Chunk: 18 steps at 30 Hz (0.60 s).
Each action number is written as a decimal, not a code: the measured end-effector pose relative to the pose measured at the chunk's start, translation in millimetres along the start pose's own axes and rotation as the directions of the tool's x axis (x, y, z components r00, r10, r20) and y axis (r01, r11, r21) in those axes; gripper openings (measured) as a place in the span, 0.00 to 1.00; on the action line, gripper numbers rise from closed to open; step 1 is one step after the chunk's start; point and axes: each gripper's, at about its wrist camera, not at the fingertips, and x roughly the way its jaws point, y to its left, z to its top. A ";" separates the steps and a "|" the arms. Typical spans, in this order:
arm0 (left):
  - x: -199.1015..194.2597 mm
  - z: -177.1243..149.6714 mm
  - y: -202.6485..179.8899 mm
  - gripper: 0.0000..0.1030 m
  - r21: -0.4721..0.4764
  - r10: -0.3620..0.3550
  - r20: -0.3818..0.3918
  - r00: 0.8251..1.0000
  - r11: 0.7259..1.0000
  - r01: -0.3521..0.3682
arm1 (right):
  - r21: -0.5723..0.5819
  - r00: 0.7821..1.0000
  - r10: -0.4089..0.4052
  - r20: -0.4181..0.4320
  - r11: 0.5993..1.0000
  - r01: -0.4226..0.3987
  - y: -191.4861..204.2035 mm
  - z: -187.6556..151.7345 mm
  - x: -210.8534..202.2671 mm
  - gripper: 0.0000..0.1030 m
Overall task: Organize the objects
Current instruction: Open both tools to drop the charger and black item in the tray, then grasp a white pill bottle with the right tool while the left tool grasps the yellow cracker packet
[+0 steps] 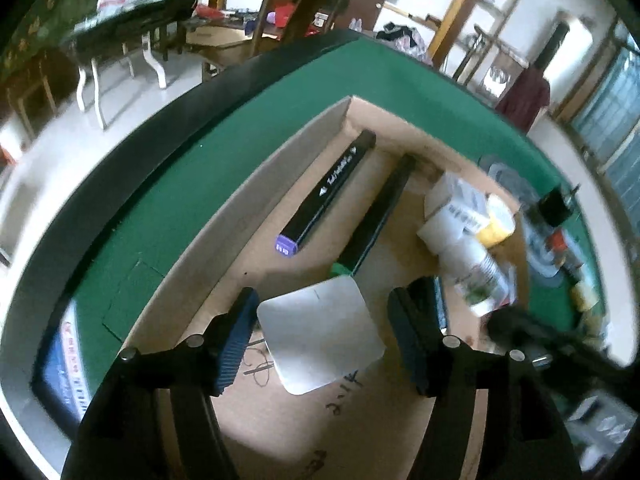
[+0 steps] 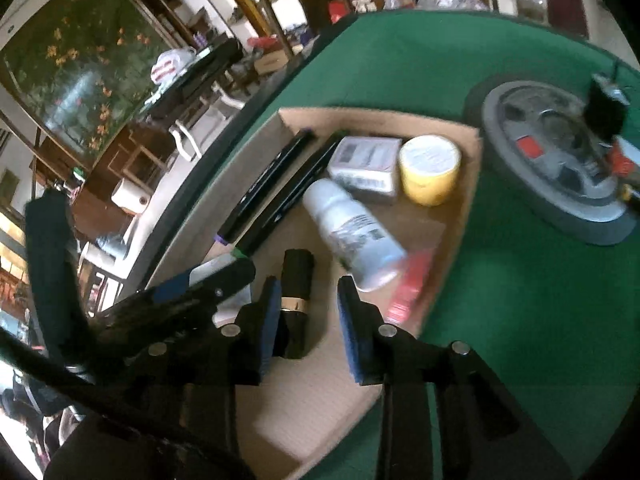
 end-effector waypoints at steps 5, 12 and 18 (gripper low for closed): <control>3.1 -8.9 -22.6 0.62 0.123 0.098 -0.024 0.995 0.988 -0.094 | -0.005 0.997 -0.041 0.061 0.999 0.041 -14.1 -14.1 -34.9 0.26; -8.7 -31.4 -34.2 0.65 0.167 0.031 -0.023 0.999 0.986 -0.027 | 0.107 0.992 -0.019 0.126 0.994 0.005 -57.2 -47.0 -80.3 0.28; -30.9 -29.5 -13.1 0.65 -0.026 -0.239 -0.020 0.971 0.971 0.238 | 0.243 0.971 -0.118 0.207 0.968 0.066 -127.4 -75.5 -144.6 0.35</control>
